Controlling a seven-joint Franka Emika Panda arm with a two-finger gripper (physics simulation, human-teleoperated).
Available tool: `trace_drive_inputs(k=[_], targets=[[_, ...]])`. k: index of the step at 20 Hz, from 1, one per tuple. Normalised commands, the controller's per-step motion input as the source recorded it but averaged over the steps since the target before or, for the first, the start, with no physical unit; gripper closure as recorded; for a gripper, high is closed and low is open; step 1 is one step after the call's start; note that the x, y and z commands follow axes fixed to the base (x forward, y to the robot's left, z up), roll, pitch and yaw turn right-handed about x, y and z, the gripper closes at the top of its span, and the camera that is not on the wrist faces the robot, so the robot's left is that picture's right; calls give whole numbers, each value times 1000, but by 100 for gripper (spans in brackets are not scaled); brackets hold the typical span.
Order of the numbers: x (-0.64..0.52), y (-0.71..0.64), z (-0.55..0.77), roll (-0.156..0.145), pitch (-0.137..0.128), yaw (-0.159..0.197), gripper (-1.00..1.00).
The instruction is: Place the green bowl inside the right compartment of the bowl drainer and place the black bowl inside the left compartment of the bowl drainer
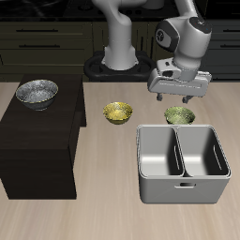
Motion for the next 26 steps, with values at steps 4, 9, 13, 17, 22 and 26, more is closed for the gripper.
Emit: trace_drive_inputs(k=[4,9,13,17,22,26], targets=[[-79,7,-370,-11,27,-10,-100],[-40,-20,-317,11,45,-8,-100],[-53,11,-293,18,39,-2,-100],[-79,16,-330,48,61,-8,-100],[42,-96,-102,0,19,-17,100],[51,-149,67,-14,2,-28,100]])
